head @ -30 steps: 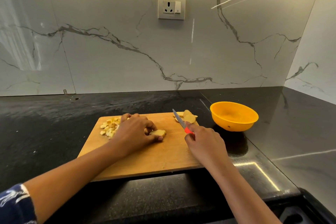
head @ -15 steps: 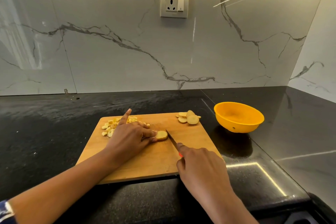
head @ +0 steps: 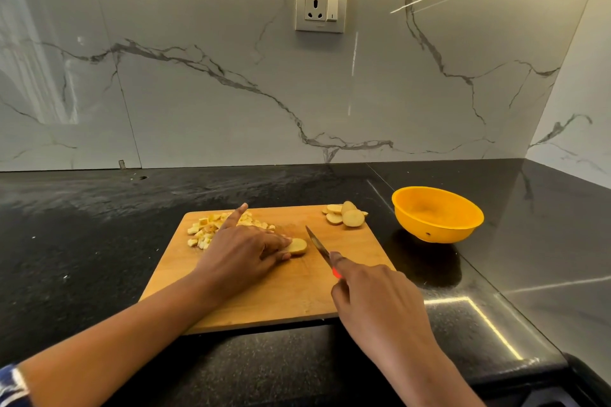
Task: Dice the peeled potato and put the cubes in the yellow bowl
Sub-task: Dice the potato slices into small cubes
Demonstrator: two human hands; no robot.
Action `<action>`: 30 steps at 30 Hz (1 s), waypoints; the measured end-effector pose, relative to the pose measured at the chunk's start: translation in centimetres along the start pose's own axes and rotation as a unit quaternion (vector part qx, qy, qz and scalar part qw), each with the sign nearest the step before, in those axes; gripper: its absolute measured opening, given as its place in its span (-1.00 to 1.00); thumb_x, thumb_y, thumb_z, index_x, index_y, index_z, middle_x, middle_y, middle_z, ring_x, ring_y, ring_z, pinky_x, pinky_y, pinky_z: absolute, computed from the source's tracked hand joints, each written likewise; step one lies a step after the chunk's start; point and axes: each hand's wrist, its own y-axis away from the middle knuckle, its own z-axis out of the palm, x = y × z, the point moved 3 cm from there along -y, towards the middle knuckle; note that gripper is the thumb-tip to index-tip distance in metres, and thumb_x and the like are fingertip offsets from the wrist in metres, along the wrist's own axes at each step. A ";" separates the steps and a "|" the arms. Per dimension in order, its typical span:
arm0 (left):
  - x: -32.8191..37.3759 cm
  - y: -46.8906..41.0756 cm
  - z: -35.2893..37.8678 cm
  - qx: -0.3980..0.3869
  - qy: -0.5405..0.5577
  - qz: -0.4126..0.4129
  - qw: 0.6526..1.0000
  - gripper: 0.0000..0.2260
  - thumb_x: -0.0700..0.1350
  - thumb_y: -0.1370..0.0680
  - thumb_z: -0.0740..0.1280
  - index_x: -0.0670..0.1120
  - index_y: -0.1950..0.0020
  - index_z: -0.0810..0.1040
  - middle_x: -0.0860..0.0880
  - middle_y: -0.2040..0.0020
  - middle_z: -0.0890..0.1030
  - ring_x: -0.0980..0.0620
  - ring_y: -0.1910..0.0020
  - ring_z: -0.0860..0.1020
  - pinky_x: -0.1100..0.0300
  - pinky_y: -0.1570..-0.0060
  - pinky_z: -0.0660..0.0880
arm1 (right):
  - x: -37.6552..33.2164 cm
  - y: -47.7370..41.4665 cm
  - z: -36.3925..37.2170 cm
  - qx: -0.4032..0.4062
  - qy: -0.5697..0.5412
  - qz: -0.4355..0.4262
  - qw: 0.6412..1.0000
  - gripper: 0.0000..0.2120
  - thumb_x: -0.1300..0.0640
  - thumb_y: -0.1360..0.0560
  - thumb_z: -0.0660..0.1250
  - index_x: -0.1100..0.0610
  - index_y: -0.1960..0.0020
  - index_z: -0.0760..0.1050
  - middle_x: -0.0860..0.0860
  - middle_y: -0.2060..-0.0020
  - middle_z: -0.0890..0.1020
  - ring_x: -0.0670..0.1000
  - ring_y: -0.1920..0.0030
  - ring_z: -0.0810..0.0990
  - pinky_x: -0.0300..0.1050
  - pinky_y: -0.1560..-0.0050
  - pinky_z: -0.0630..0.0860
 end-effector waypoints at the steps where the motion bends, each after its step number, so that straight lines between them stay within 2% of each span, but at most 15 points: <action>1: 0.1 0.0 0.0 0.001 0.008 0.007 1.000 -0.64 0.22 -0.55 0.14 0.15 -0.27 0.48 0.21 -0.19 0.57 0.30 -0.22 0.47 0.20 -0.39 -0.27 | -0.1 0.1 0.0 -0.001 -0.002 -0.006 1.000 -0.53 -0.07 -0.63 0.02 -0.15 -0.53 0.07 -0.06 0.03 0.58 -0.05 0.09 0.53 -0.15 0.13 0.49; 3: 0.3 0.0 -0.1 0.005 0.019 0.025 0.999 -0.62 0.22 -0.55 0.12 0.12 -0.25 0.51 0.20 -0.18 0.57 0.30 -0.22 0.47 0.17 -0.41 -0.22 | -0.3 0.2 0.2 -0.004 -0.003 -0.017 1.000 -0.53 -0.07 -0.63 0.02 -0.14 -0.53 0.06 -0.06 0.04 0.58 -0.05 0.09 0.53 -0.15 0.15 0.46; 6: 0.3 0.0 0.1 0.032 0.022 0.061 0.997 -0.59 0.21 -0.54 0.07 0.07 -0.16 0.59 0.14 -0.09 0.63 0.24 -0.13 0.55 0.03 -0.41 0.01 | -0.6 0.2 0.6 -0.001 0.003 -0.030 1.000 -0.53 -0.06 -0.64 0.01 -0.12 -0.53 0.06 -0.06 0.03 0.58 -0.03 0.08 0.52 -0.15 0.19 0.38; 8: -0.1 -0.1 0.6 0.017 0.015 0.058 0.998 -0.64 0.18 -0.56 0.12 0.08 -0.22 0.55 0.12 -0.15 0.61 0.15 -0.22 0.51 0.00 -0.42 0.16 | -0.8 0.1 0.8 -0.004 0.012 -0.036 0.999 -0.53 -0.05 -0.64 0.00 -0.11 -0.54 0.05 -0.04 0.02 0.58 -0.02 0.08 0.52 -0.15 0.20 0.37; 11: -0.4 -0.2 1.1 -0.034 0.000 0.028 0.999 -0.62 0.19 -0.57 0.07 0.16 -0.33 0.42 0.17 -0.29 0.49 0.07 -0.40 0.35 0.06 -0.35 0.36 | -1.0 -0.1 1.0 -0.015 0.031 -0.040 0.999 -0.53 -0.04 -0.65 0.00 -0.09 -0.54 0.04 -0.02 0.01 0.58 -0.01 0.09 0.50 -0.13 0.19 0.39; 15: 0.3 -0.7 0.5 -0.064 -0.017 0.039 0.997 -0.67 0.09 -0.61 0.13 0.12 -0.36 0.41 0.16 -0.33 0.46 0.06 -0.43 0.29 0.11 -0.35 0.35 | -1.6 -0.3 1.3 -0.022 0.057 -0.043 0.997 -0.53 0.02 -0.66 -0.01 -0.04 -0.55 0.01 0.02 0.04 0.55 0.02 0.18 0.40 -0.13 0.31 0.32; 17: 0.4 -0.7 0.2 -0.064 -0.015 0.046 0.997 -0.68 0.08 -0.61 0.14 0.11 -0.35 0.43 0.14 -0.31 0.48 0.04 -0.42 0.31 0.10 -0.32 0.38 | -2.0 -0.4 1.4 -0.041 0.070 -0.042 0.996 -0.51 0.07 -0.66 0.00 -0.01 -0.56 -0.02 0.02 0.17 0.44 0.02 0.27 0.33 -0.16 0.41 0.21; 19: 0.4 -0.8 0.0 -0.065 -0.013 0.053 0.996 -0.68 0.07 -0.61 0.15 0.10 -0.33 0.46 0.13 -0.29 0.51 0.03 -0.40 0.34 0.09 -0.31 0.40 | -2.4 -0.8 1.6 -0.059 0.090 -0.047 0.993 -0.50 0.10 -0.66 0.03 0.03 -0.56 -0.03 0.01 0.26 0.34 0.00 0.31 0.30 -0.17 0.44 0.17; 22: 0.5 -0.9 0.0 -0.065 -0.021 0.062 0.996 -0.68 0.08 -0.60 0.14 0.09 -0.32 0.47 0.13 -0.27 0.52 0.04 -0.39 0.36 0.11 -0.30 0.41 | -2.6 -1.9 1.9 -0.071 0.109 -0.062 0.990 -0.50 0.13 -0.65 0.06 0.08 -0.56 0.02 0.06 0.09 0.50 0.06 0.10 0.48 -0.15 0.41 0.23; 24: 0.5 -0.8 0.0 -0.060 -0.028 0.058 0.996 -0.68 0.09 -0.61 0.14 0.08 -0.32 0.47 0.12 -0.27 0.53 0.06 -0.39 0.35 0.16 -0.29 0.41 | -2.6 -1.9 1.7 -0.079 0.109 -0.072 0.988 -0.50 0.13 -0.65 0.06 0.09 -0.56 0.03 0.06 -0.02 0.53 0.07 0.09 0.48 -0.14 0.38 0.25; 28: 0.7 -0.6 0.1 -0.038 -0.024 0.058 0.997 -0.68 0.09 -0.61 0.13 0.08 -0.31 0.48 0.10 -0.24 0.56 0.06 -0.36 0.39 0.16 -0.24 0.46 | -1.8 0.7 1.0 -0.082 0.096 -0.081 0.989 -0.49 0.10 -0.66 0.03 0.03 -0.56 -0.04 0.04 0.23 0.40 0.03 0.28 0.31 -0.17 0.44 0.16; 30: 0.7 -0.4 0.0 -0.022 -0.013 0.058 0.998 -0.70 0.08 -0.61 0.16 0.07 -0.30 0.50 0.08 -0.20 0.59 0.05 -0.33 0.44 0.16 -0.22 0.47 | -1.4 1.8 0.6 -0.064 0.084 -0.086 0.991 -0.51 0.07 -0.66 0.01 0.00 -0.56 -0.02 0.03 0.18 0.47 0.03 0.24 0.35 -0.18 0.43 0.17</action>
